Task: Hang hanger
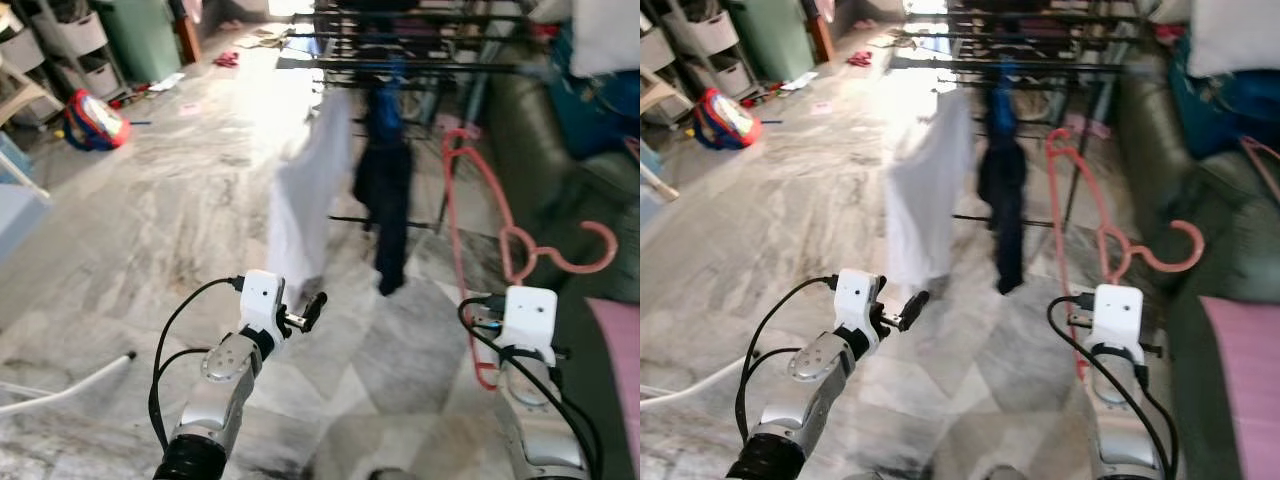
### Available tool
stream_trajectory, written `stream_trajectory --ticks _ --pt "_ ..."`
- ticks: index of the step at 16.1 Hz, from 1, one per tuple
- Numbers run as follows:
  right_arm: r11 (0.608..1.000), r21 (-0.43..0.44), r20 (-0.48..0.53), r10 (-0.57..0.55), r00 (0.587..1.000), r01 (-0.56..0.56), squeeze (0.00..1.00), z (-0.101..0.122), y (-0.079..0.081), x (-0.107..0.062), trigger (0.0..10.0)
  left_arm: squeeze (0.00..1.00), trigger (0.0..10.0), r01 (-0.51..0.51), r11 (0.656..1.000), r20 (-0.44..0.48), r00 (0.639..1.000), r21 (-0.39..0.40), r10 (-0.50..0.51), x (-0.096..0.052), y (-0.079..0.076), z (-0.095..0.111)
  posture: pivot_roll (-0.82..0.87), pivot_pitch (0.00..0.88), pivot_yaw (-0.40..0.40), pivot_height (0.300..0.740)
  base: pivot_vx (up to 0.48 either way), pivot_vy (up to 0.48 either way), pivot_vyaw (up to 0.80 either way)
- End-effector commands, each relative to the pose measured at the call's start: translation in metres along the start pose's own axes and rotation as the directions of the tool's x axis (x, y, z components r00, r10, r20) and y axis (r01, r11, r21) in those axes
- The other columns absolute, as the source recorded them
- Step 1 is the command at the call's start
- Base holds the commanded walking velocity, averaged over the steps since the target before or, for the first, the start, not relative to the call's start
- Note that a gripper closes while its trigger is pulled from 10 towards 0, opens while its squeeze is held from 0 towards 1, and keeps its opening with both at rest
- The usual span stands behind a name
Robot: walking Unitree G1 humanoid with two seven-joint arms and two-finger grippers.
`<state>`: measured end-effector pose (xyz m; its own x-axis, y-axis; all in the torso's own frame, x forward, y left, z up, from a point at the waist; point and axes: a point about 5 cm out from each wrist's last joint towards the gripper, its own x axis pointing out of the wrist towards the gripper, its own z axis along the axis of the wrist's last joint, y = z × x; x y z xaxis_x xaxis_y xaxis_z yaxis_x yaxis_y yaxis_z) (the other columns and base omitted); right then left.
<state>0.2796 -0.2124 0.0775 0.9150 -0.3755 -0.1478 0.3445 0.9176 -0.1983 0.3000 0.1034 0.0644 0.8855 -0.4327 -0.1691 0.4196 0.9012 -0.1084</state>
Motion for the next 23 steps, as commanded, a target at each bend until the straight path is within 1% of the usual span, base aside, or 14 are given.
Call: stream_trajectory --ticks 1,3,7,9,13,15,16,17,19,23 --pt "1.0 0.004 -0.016 0.009 1.0 -0.009 0.0 -0.003 0.003 -0.001 10.0 0.0 10.0 -0.006 1.0 -0.002 1.0 0.013 0.006 0.0 0.003 0.001 0.03 0.159 0.024 0.74 0.289 0.266 -0.8" --pt "1.0 0.003 -0.015 0.006 1.0 -0.006 0.0 -0.003 0.003 -0.001 10.0 0.0 10.0 -0.005 1.0 -0.009 1.0 0.017 0.005 0.0 0.002 0.001 0.03 0.162 0.026 0.74 0.253 0.0 -0.8" --pt "1.0 0.006 -0.015 -0.005 1.0 0.005 0.0 -0.003 0.003 -0.001 10.0 0.0 10.0 -0.004 1.0 -0.021 1.0 0.018 0.004 0.001 0.002 -0.001 0.03 0.163 0.029 0.74 0.0 0.0 -0.8" --pt "1.0 0.002 -0.006 -0.002 1.0 0.002 0.0 -0.003 0.004 -0.001 10.0 0.0 10.0 0.019 1.0 -0.009 1.0 0.013 -0.019 0.001 -0.001 0.0 0.03 0.164 0.028 0.74 0.0 0.0 0.0" --pt "1.0 -0.004 0.001 -0.011 1.0 0.011 0.0 -0.001 0.003 0.0 10.0 0.0 10.0 0.027 1.0 0.013 1.0 0.001 -0.027 0.002 -0.002 0.003 0.03 0.183 0.022 0.74 0.0 0.0 0.0" --pt "0.998 -0.037 -0.032 -0.046 0.998 0.045 0.0 -0.007 -0.003 0.001 10.0 0.0 10.0 0.03 0.999 0.004 1.0 -0.013 -0.03 -0.001 -0.003 -0.001 0.03 0.191 0.015 0.74 0.292 0.0 0.0" --pt "0.995 -0.08 -0.056 -0.071 0.996 0.066 0.0 -0.012 -0.008 0.001 10.0 0.0 10.0 0.038 0.999 -0.006 0.999 -0.02 -0.038 -0.002 -0.004 -0.006 0.03 0.191 0.014 0.74 0.364 0.0 0.0" --pt "0.991 -0.109 -0.105 -0.086 0.991 0.075 0.0 -0.021 -0.011 0.0 10.0 0.0 10.0 0.042 0.999 -0.026 0.999 -0.031 -0.042 -0.005 -0.005 -0.014 0.03 0.191 0.012 0.74 0.401 0.0 0.0" --pt "0.988 -0.128 -0.137 -0.105 0.985 0.088 0.0 -0.028 -0.014 0.0 10.0 0.0 10.0 0.034 0.999 -0.053 0.998 -0.041 -0.036 -0.007 -0.004 -0.022 0.02 0.187 0.01 0.74 0.405 0.0 0.0" --pt "0.983 -0.16 -0.181 -0.114 0.977 0.085 0.0 -0.038 -0.015 -0.002 10.0 0.0 10.0 0.029 0.998 -0.071 0.997 -0.048 -0.032 -0.009 -0.002 -0.028 0.02 0.177 0.008 0.74 0.415 0.0 0.0"
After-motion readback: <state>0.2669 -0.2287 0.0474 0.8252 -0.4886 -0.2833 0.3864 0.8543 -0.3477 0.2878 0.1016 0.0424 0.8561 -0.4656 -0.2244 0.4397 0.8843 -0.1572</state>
